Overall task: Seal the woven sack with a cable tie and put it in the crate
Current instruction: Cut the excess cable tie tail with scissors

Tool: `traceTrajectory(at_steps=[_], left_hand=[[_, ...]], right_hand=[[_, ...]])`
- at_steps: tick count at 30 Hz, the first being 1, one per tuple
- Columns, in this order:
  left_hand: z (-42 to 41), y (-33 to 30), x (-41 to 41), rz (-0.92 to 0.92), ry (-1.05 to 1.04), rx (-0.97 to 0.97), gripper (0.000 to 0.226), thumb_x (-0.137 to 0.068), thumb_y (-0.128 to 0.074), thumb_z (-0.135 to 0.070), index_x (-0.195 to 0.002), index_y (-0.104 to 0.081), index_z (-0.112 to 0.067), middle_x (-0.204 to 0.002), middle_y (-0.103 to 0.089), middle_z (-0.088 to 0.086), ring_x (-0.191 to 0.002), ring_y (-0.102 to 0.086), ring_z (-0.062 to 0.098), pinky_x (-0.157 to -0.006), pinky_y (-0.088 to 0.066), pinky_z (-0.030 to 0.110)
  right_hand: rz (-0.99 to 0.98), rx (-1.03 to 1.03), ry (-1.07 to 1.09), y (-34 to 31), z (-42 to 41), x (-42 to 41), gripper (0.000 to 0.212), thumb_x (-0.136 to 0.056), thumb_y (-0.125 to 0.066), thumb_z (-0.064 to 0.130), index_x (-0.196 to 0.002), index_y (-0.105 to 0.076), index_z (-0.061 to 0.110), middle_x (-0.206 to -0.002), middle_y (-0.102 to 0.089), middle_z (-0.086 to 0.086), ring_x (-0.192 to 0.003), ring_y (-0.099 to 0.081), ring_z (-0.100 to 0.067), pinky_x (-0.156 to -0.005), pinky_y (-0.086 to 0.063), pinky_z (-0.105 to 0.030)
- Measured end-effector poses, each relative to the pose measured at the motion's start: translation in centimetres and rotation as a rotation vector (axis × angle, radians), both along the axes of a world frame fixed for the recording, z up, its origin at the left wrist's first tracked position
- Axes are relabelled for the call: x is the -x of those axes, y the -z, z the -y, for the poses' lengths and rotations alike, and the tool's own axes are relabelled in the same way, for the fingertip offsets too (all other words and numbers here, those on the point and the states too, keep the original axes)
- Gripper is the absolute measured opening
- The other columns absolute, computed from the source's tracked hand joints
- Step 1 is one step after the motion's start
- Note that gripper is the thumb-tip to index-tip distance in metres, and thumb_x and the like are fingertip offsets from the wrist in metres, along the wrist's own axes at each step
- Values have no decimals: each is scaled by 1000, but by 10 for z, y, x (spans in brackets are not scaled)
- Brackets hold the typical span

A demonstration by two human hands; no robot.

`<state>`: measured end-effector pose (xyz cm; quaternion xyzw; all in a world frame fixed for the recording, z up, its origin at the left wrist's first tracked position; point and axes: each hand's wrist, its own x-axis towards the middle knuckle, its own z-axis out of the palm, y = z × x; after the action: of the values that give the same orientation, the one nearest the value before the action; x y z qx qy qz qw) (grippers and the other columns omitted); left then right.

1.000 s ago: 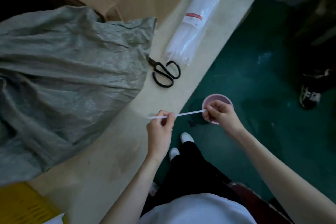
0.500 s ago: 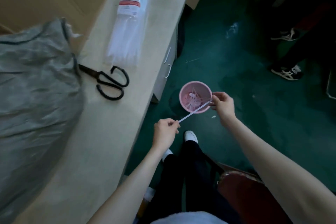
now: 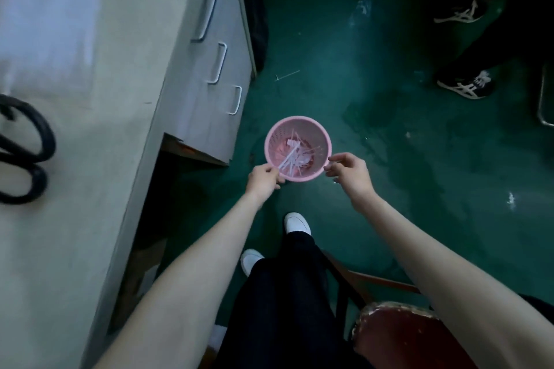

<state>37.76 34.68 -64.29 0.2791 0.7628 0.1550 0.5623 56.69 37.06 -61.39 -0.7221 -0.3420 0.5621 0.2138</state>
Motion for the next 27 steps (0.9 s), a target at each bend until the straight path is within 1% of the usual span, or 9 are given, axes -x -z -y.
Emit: traceTrajectory(at_steps=[2, 3, 6, 8, 10, 14, 20, 24, 27], left_hand=[[-11, 3, 0, 62, 60, 41, 24, -97, -44, -22, -114, -61, -20, -91, -67, 2, -65, -57, 13, -57, -44, 21], [-14, 3, 0, 64, 79, 49, 28, -97, -44, -22, -121, -59, -20, -97, -66, 3, -69, -58, 15, -60, -43, 24], [-13, -11, -2, 26, 74, 33, 33, -97, -45, -19, -126, -59, -15, -107, -65, 6, -78, -59, 19, -63, -44, 25], [-7, -30, -4, 23, 63, 6, 30, -97, -45, -16, -123, -61, -11, -107, -65, 7, -79, -60, 18, -64, -44, 24], [-1, -53, -8, 36, 56, -26, 28, -97, -45, -13, -117, -63, -8, -102, -67, 8, -75, -60, 16, -68, -45, 24], [13, -120, -21, 59, 34, -112, 23, -96, -46, -13, -106, -66, -10, -89, -68, 4, -68, -61, 11, -71, -46, 24], [49, -222, -23, 47, -32, -276, 19, -95, -49, -11, -96, -68, -13, -78, -69, -4, -67, -63, 10, -76, -51, 29], [77, -284, -11, 1, -120, -405, 21, -95, -49, -8, -89, -67, -18, -76, -69, -5, -66, -63, 1, -69, -49, 13], [96, -316, -2, -41, -196, -468, 21, -96, -49, -7, -91, -67, -15, -77, -69, -3, -67, -63, 2, -71, -51, 14]], right_hand=[[-5, -7, -1, 4, -4, -3, 20, -83, -52, -7, -90, -62, 10, -74, -66, -3, -63, -60, -12, -48, -44, -9], [-5, -12, 2, 4, -5, -4, 20, -83, -52, -7, -92, -62, 8, -74, -66, -4, -63, -60, -12, -48, -44, -10], [-5, -15, 13, -4, -8, -8, 22, -82, -51, -8, -91, -62, 8, -74, -66, -4, -65, -61, -14, -49, -45, -12], [-6, -19, 19, -20, -7, -10, 24, -81, -50, -9, -84, -62, 12, -75, -66, -5, -67, -62, -16, -53, -46, -14], [-14, -23, 36, -40, -7, -12, 27, -81, -50, -9, -79, -61, 16, -76, -66, -5, -68, -62, -17, -55, -46, -15], [-39, -44, 66, -97, 0, -9, 26, -81, -49, -9, -81, -62, 13, -74, -67, -5, -65, -62, -15, -52, -45, -12], [-107, -131, 10, -194, 19, -4, 27, -80, -50, -10, -79, -63, 13, -72, -66, -3, -54, -62, 0, -55, -45, -11], [-142, -188, -98, -249, 26, 6, 16, -82, -55, -7, -85, -65, 4, -73, -66, -6, -57, -62, -3, -59, -48, -13], [-174, -255, -200, -282, 27, 21, 18, -83, -52, -7, -88, -66, 3, -75, -68, -7, -63, -64, -7, -68, -51, -23]])
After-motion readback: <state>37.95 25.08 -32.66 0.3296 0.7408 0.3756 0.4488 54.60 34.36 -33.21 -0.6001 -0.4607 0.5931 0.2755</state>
